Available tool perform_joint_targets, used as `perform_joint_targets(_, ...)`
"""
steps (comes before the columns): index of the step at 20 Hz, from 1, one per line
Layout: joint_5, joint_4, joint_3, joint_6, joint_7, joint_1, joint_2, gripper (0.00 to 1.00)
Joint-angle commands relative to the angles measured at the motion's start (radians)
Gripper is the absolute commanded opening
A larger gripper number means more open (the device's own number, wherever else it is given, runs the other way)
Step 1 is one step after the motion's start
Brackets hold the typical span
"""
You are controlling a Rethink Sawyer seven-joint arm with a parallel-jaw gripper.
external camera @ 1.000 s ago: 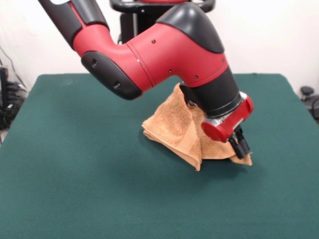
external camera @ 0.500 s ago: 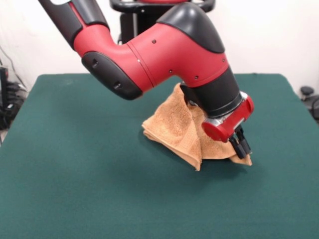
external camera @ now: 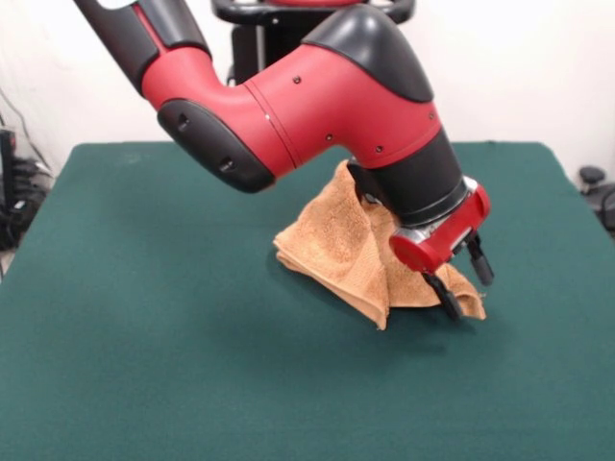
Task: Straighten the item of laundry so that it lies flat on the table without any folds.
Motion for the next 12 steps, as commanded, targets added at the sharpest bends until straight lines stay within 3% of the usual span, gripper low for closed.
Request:
perform_joint_targets(1,-0.001,0.014,-0.014,0.050,-0.217,0.027,0.009,1.00)
perform_joint_targets(12,-0.012,0.021,-0.035,0.058,-0.217,0.021,0.003,1.00)
